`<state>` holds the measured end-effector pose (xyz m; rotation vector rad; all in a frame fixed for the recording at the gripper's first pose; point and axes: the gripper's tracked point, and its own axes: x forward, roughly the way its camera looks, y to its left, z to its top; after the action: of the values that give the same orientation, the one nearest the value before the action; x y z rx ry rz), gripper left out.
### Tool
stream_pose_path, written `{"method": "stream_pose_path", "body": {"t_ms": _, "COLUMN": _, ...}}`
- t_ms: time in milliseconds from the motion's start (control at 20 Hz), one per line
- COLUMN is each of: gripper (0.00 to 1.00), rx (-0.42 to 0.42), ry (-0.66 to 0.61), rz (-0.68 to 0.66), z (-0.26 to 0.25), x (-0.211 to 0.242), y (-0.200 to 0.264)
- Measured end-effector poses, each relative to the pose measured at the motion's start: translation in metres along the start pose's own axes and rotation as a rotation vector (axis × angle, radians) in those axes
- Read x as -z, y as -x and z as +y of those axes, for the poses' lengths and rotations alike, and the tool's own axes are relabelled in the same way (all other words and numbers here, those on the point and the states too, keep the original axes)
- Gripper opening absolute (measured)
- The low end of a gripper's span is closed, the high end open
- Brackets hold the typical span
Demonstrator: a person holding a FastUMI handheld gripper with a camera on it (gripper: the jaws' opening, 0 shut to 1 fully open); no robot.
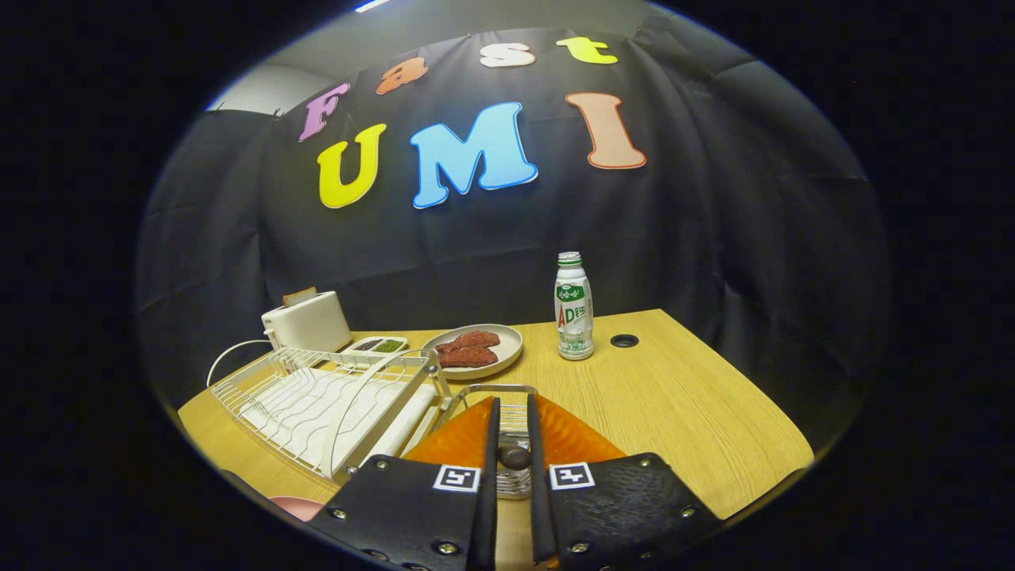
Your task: Take the plate from the dish rack, then take the spoon from the basket and place it into the plate.
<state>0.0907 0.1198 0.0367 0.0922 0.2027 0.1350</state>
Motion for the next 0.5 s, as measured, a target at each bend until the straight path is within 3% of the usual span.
{"method": "stream_pose_path", "body": {"t_ms": 50, "gripper": 0.17, "rx": -0.007, "ry": 0.007, "rz": -0.005, "z": 0.004, "x": -0.004, "y": 0.001}}
{"method": "stream_pose_path", "body": {"t_ms": 100, "gripper": 0.11, "rx": -0.007, "ry": 0.011, "rz": 0.011, "z": 0.007, "x": -0.001, "y": -0.001}}
{"method": "stream_pose_path", "body": {"t_ms": 250, "gripper": 0.11, "rx": 0.013, "ry": -0.015, "rz": 0.032, "z": 0.007, "x": -0.006, "y": -0.002}}
{"method": "stream_pose_path", "body": {"t_ms": 300, "gripper": 0.06, "rx": 0.008, "ry": -0.037, "rz": 0.044, "z": 0.008, "x": -0.008, "y": -0.002}}
{"method": "stream_pose_path", "body": {"t_ms": 500, "gripper": 0.06, "rx": 0.024, "ry": -0.045, "rz": 0.058, "z": 0.002, "x": -0.022, "y": -0.007}}
